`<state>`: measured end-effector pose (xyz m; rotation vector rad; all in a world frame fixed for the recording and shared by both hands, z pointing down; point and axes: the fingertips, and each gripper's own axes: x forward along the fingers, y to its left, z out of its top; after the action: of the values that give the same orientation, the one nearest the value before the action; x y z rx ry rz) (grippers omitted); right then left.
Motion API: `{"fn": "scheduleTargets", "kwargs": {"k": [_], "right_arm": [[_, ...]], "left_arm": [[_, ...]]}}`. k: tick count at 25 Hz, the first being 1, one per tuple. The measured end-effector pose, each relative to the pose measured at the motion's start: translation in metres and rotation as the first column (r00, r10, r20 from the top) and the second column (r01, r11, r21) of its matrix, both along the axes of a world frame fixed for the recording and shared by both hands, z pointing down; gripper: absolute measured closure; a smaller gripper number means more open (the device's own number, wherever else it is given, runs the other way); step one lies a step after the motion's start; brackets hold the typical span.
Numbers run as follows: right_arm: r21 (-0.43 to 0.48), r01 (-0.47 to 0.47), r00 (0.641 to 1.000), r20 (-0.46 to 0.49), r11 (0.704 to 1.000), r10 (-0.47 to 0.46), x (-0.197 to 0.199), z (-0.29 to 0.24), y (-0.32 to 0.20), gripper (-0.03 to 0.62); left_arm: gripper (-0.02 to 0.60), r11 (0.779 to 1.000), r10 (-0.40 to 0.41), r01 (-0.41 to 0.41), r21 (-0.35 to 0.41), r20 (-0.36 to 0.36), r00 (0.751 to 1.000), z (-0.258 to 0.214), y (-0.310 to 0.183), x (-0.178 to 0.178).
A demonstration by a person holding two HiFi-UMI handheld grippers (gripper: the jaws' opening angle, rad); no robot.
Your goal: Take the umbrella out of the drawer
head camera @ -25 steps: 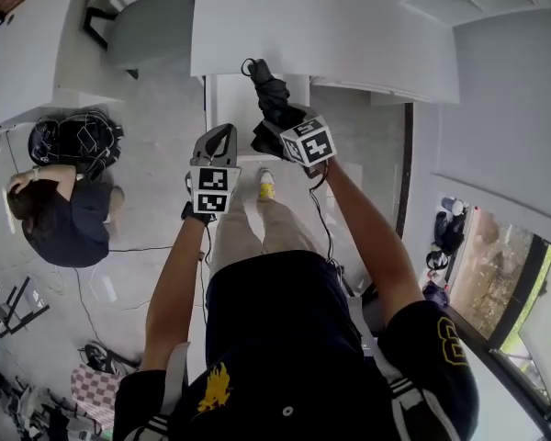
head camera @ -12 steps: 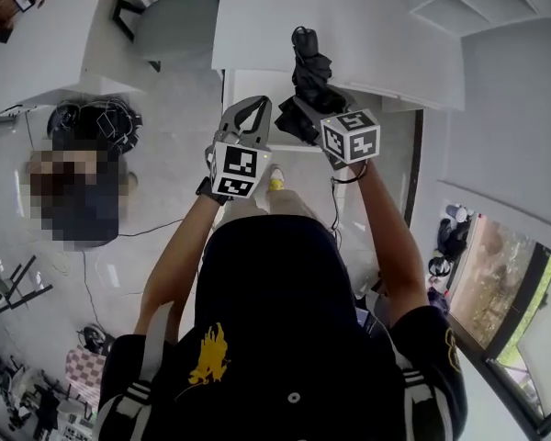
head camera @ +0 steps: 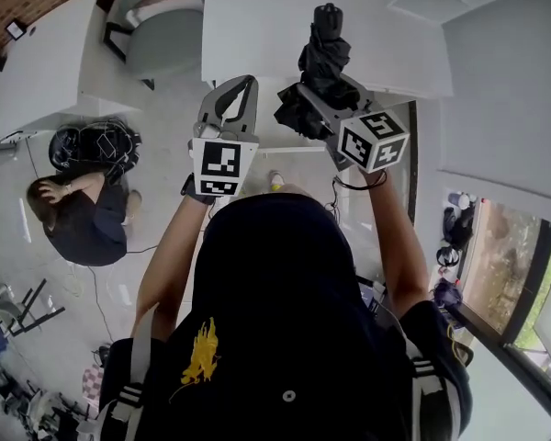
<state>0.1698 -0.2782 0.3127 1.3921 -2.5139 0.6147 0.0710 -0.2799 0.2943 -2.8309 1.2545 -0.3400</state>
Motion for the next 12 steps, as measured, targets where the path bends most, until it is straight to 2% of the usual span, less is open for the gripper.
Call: {"fn": "scheduleTargets", "kwargs": {"k": [12], "right_arm": [[0.088,-0.042,0.998,0.039,0.995,0.039,0.008,-0.049,0.010,0.319]], "left_arm": [[0.561,1.000,0.003,-0.002,0.029,-0.032,0.999,-0.027,0.007,-0.004]]}}
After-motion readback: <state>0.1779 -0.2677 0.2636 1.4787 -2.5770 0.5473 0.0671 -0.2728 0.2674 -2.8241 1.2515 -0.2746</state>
